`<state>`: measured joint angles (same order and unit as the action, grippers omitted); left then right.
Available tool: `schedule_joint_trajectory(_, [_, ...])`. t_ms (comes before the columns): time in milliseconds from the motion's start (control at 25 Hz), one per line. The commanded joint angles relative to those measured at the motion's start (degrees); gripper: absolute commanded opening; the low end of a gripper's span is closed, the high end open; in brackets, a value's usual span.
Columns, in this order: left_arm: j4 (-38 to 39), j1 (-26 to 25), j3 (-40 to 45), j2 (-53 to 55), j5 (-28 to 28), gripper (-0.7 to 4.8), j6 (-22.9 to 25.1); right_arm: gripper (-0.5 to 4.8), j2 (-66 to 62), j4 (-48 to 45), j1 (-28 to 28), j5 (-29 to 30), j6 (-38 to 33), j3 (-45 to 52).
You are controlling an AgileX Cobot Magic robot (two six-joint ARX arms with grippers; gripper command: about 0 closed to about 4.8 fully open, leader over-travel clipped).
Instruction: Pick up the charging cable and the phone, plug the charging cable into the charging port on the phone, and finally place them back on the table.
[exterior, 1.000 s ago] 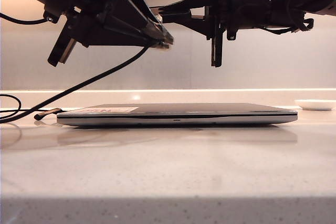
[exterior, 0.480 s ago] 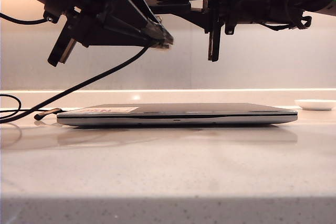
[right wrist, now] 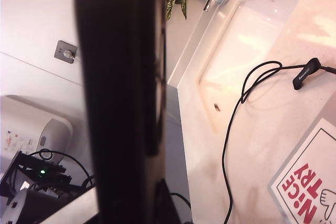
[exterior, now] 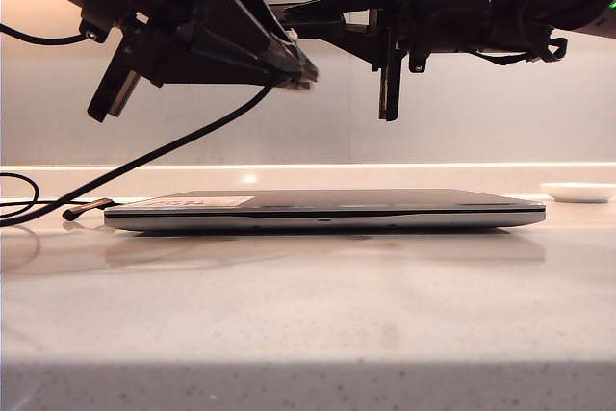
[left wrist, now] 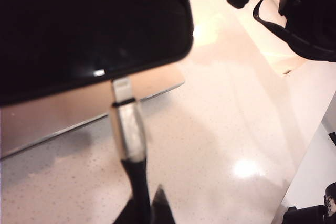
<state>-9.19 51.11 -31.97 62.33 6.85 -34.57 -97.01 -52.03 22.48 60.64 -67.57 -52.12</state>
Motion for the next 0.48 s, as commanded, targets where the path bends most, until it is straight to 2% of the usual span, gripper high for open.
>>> schedule_joint_trajectory(40, [-0.72, 0.11, -0.17, -0.26, -0.13, -0.06, 0.02, -0.06, 0.57, -2.23, 0.09, -0.52, 0.74, -0.22])
schedule_joint_trajectory(480, [-0.7, 0.11, -0.17, -0.26, -0.13, -0.06, 0.04, -0.06, 0.57, -2.23, -0.11, 1.07, 0.72, -0.22])
